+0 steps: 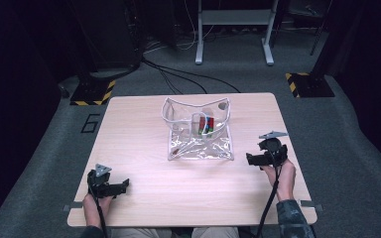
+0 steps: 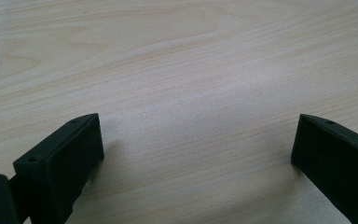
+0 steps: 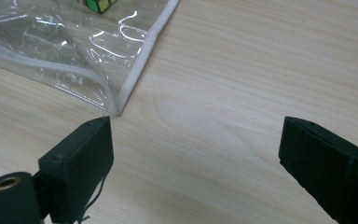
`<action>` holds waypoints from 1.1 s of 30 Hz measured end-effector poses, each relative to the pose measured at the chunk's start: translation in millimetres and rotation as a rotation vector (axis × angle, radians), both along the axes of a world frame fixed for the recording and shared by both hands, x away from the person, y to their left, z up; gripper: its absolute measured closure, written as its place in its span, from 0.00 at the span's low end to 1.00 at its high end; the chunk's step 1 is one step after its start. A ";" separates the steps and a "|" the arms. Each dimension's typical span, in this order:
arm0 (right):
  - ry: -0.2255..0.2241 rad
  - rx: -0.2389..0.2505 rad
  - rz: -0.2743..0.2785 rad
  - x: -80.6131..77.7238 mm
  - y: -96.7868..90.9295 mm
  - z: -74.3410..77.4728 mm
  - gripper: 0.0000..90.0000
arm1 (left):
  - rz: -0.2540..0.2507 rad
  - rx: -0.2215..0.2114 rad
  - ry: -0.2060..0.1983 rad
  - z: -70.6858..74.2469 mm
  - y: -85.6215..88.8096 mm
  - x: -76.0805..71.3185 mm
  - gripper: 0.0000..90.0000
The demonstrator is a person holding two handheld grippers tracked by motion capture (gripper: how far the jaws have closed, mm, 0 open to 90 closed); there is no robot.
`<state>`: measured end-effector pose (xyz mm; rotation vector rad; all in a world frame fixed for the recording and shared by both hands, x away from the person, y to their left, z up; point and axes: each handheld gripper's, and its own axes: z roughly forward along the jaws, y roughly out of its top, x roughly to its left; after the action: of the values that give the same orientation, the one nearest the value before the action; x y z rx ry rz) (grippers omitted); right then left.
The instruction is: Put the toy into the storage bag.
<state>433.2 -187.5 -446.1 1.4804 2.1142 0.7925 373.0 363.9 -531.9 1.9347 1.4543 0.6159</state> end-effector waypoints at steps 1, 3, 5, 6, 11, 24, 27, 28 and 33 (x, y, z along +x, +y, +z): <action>0.001 -0.001 -0.005 -0.8 -1.1 -2.2 0.10 | 0.000 0.000 0.000 0.0 0.0 0.0 0.02; 0.006 0.004 -0.007 -2.5 -3.5 -6.8 0.10 | 0.001 0.000 0.001 0.0 0.0 -0.1 0.02; 0.011 0.007 -0.015 -4.1 -6.2 -11.6 0.10 | 0.000 0.000 0.000 0.0 0.0 0.0 0.02; 0.018 0.012 -0.021 -5.1 -7.3 -14.1 0.10 | 0.000 0.000 0.000 0.0 0.0 0.0 0.02; 0.032 0.019 -0.040 -10.8 -13.6 -27.5 0.10 | 0.000 0.000 0.000 0.0 0.0 0.0 0.02; 0.067 0.038 -0.097 -25.9 -28.2 -56.4 0.10 | 0.000 0.000 0.000 0.0 0.0 0.0 0.02; 0.073 0.043 -0.109 -29.4 -31.0 -62.1 0.10 | 0.000 0.000 0.000 0.0 0.0 0.0 0.02; 0.071 0.045 -0.111 -30.3 -31.9 -64.2 0.10 | 0.000 0.001 0.000 0.0 0.0 0.0 0.02; 0.050 0.040 -0.127 -35.9 -33.9 -71.6 0.10 | 0.000 0.000 0.000 0.0 0.0 0.0 0.02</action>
<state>397.3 -221.3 -517.7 1.6536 2.0269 0.7623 373.0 363.9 -531.9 1.9344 1.4545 0.6163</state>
